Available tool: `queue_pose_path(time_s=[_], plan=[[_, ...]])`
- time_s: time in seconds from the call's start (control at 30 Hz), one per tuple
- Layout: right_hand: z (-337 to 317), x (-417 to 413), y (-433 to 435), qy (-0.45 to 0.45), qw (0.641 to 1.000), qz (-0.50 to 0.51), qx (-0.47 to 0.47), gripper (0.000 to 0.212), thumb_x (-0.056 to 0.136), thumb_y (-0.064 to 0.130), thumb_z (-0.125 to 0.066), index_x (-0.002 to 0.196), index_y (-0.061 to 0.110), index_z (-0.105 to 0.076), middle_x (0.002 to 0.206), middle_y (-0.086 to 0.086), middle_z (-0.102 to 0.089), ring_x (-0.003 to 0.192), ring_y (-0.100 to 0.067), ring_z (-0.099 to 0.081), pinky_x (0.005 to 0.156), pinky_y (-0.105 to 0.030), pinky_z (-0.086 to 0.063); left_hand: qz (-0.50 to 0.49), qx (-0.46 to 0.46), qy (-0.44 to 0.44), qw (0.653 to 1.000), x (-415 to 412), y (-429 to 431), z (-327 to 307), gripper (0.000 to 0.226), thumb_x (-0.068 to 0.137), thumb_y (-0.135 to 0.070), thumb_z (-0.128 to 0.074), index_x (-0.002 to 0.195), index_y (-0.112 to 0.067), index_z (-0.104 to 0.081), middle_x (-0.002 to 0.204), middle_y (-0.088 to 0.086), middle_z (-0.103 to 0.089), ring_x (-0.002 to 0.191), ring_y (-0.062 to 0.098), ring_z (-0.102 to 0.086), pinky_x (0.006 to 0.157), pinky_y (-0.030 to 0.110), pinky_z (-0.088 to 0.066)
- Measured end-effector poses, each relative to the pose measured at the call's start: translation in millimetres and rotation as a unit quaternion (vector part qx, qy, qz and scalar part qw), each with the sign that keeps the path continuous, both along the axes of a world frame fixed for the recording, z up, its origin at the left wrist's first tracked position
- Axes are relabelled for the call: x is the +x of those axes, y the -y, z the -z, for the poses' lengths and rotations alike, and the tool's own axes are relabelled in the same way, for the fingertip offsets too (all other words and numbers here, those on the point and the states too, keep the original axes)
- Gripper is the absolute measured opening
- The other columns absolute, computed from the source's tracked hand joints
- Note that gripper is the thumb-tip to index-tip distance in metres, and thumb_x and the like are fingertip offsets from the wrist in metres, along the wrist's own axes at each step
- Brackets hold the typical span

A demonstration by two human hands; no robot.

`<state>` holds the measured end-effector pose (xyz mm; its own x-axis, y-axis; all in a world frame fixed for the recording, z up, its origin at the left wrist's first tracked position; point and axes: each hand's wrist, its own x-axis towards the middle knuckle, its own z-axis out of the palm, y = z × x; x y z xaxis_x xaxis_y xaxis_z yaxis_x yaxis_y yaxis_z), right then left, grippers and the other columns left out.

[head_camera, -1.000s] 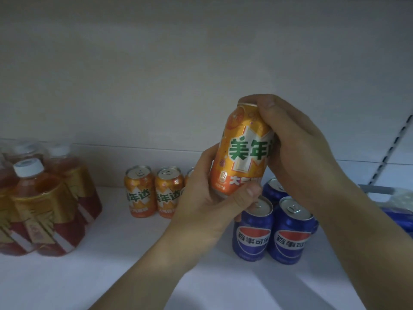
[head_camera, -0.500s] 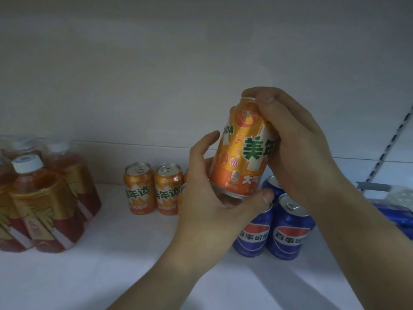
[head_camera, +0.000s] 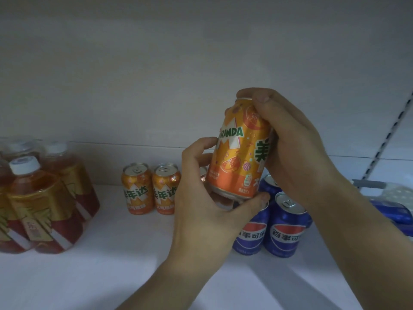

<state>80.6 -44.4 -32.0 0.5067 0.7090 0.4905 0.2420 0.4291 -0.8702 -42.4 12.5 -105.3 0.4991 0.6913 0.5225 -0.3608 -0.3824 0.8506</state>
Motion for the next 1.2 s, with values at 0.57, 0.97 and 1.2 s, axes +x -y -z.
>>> queue_pose_path(time_s=[0.57, 0.97, 1.2], plan=[[3.6, 4.2, 0.8, -0.048, 0.999, 0.023, 0.011, 0.028, 0.106, 0.029, -0.050, 0.122, 0.015, -0.068, 0.121, -0.013, -0.073, 0.111, -0.034, -0.072, 0.098, -0.055, -0.058, 0.121, -0.096, -0.031, 0.988, -0.2, 1.2, -5.9, 0.081, 0.063, -0.014, -0.091, 0.125, -0.044, -0.048, 0.110, -0.018, -0.070, 0.100, 0.004, -0.071, 0.075, 0.020, -0.059], [5.3, 4.5, -4.5, -0.058, 0.998, -0.007, -0.001, 0.042, 0.098, 0.042, -0.054, 0.126, 0.014, -0.067, 0.125, -0.014, -0.072, 0.116, -0.034, -0.070, 0.101, -0.054, -0.056, 0.075, -0.069, -0.013, 0.995, 0.7, 1.2, -1.4, 0.082, 0.063, -0.009, -0.094, 0.123, -0.043, -0.051, 0.109, -0.020, -0.068, 0.099, 0.006, -0.072, 0.076, 0.024, -0.060], [-3.9, 5.6, 4.3, -0.046, 0.999, 0.008, 0.013, 0.028, 0.104, 0.032, -0.053, 0.121, 0.016, -0.069, 0.113, -0.012, -0.076, 0.106, -0.035, -0.074, 0.090, -0.053, -0.061, 0.215, -0.143, -0.032, 0.966, -1.2, -10.5, -1.7, 0.082, 0.062, -0.034, -0.095, 0.132, -0.028, -0.052, 0.117, 0.003, -0.073, 0.102, 0.024, -0.074, 0.075, 0.031, -0.059]])
